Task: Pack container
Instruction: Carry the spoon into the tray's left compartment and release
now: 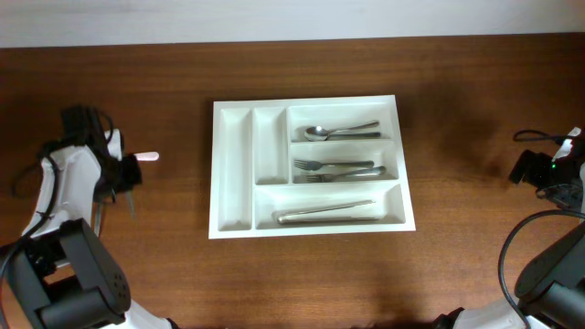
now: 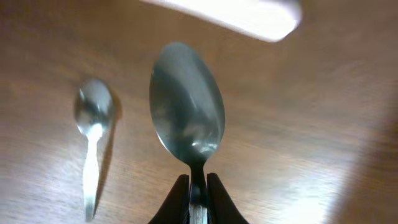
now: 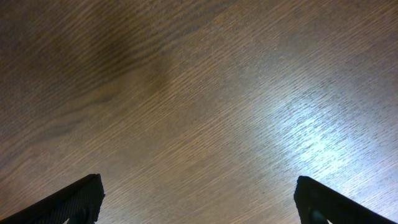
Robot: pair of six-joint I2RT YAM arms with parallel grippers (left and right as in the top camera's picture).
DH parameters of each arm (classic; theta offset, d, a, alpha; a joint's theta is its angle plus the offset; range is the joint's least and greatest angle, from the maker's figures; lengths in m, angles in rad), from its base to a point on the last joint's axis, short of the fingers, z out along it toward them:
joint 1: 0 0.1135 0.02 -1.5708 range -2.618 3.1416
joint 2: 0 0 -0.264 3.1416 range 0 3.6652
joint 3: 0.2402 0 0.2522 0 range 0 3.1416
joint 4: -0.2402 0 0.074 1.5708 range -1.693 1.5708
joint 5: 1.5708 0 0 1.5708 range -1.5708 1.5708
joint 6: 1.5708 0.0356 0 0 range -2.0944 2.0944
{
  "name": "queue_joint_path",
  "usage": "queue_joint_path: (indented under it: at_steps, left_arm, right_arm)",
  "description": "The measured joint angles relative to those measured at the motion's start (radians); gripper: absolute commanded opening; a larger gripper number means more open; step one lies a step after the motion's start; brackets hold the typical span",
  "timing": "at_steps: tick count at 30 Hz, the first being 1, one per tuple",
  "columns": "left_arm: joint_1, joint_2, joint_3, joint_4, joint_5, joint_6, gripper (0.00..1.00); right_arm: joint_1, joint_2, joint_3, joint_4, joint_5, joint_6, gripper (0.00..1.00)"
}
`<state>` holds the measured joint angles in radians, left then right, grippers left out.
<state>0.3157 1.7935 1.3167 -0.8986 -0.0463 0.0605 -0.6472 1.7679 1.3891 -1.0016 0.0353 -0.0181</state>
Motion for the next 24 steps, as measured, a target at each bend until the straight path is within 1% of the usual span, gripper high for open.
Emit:
queue_joint_path:
  at_steps: [5,8,12,18,19,20,24]
  left_arm:
    - [-0.088,0.000,0.129,-0.051,0.049,0.000,0.02]
    - [-0.161,0.000,0.171,-0.051,0.095,0.000,0.02]
    - [-0.266,0.000,0.177,-0.047,0.141,-0.010,0.02]
    - [-0.393,0.000,0.177,-0.048,0.169,-0.068,0.03]
    - [-0.415,0.000,0.177,-0.048,0.171,-0.080,0.08]
    - [-0.422,0.000,0.177,-0.048,0.171,-0.085,0.09]
    - [-0.458,0.000,0.177,-0.048,0.172,-0.103,0.12]
  right_arm:
    - [0.000,0.000,0.000,0.000,0.000,0.000,0.99]
    - [0.000,0.000,0.000,0.000,0.000,0.000,0.99]
    - [0.000,0.000,0.000,0.000,0.000,-0.001,0.99]
    - [0.000,0.000,0.000,0.000,0.000,0.000,0.99]
    - [0.000,0.000,0.000,0.000,0.000,0.000,0.99]
    - [0.000,0.000,0.000,0.000,0.000,0.000,0.99]
    - [0.000,0.000,0.000,0.000,0.000,-0.001,0.99]
